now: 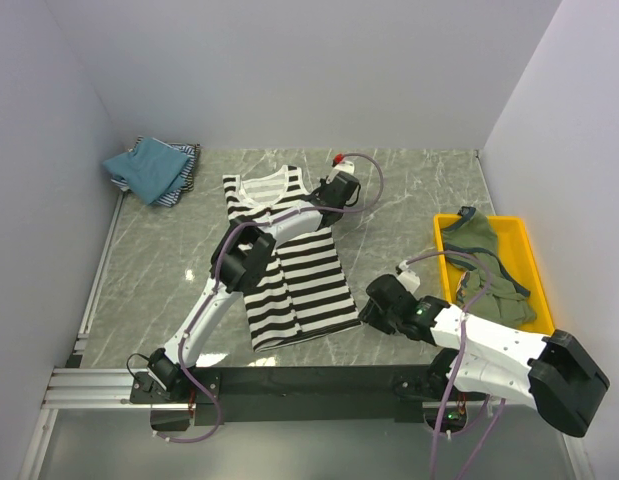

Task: Fold and stack the tank tops
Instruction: Fold the tank top

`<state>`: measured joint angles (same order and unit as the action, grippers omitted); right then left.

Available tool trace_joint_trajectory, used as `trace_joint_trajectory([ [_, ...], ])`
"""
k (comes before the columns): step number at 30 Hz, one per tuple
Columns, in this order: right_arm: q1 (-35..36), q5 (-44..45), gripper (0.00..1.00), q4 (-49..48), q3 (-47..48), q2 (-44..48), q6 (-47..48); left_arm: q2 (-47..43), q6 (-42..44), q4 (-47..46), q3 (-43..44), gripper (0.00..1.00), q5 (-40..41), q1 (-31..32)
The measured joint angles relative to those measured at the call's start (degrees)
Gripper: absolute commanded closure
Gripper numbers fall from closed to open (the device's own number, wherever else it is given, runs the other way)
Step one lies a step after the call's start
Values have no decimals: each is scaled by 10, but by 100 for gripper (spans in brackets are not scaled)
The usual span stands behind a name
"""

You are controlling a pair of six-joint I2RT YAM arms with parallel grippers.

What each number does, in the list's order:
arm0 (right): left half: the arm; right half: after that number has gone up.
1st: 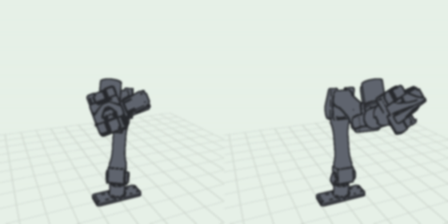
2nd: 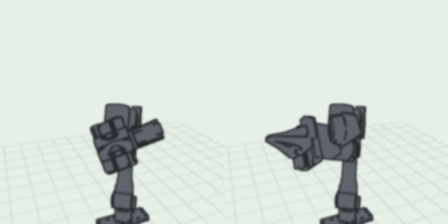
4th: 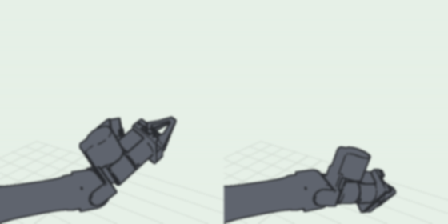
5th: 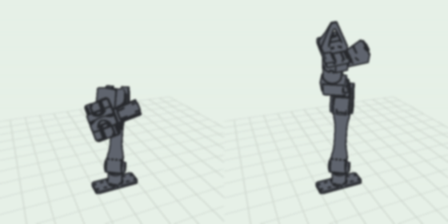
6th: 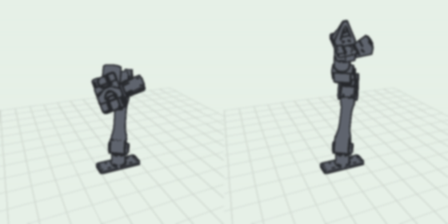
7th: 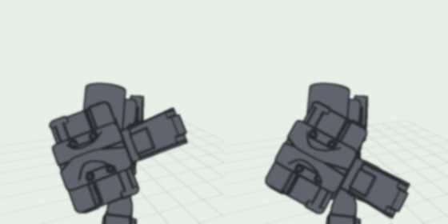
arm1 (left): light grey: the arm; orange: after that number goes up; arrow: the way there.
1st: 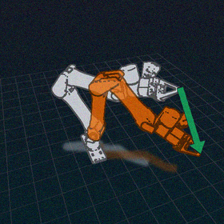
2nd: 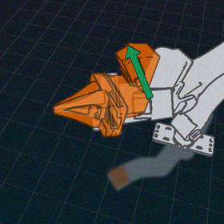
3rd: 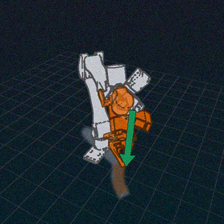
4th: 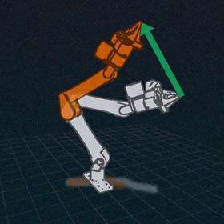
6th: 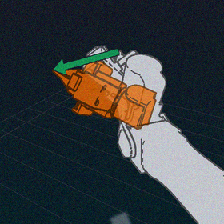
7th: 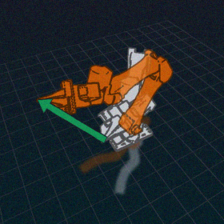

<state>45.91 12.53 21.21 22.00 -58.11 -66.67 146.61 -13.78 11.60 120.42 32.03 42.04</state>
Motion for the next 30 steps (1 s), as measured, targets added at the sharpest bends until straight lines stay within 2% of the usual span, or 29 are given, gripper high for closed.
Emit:
trace_joint_trajectory([
  [5,10,0,55,3,0,2,0,0,6,-6,-3,99,4,1],
  [16,45,7,54,2,5,-7,-2,-20,6,-28,-41,100,11,2],
  [20,50,14,73,-3,10,-27,-6,-25,6,-28,-45,99,11,2],
  [21,50,16,82,-3,12,-31,-7,-27,6,-29,-47,99,11,2],
  [24,50,19,98,-3,14,-41,-10,-37,6,-34,-57,99,10,2],
  [30,68,36,100,16,27,-48,-12,-63,-5,-46,-83,99,9,1],
])
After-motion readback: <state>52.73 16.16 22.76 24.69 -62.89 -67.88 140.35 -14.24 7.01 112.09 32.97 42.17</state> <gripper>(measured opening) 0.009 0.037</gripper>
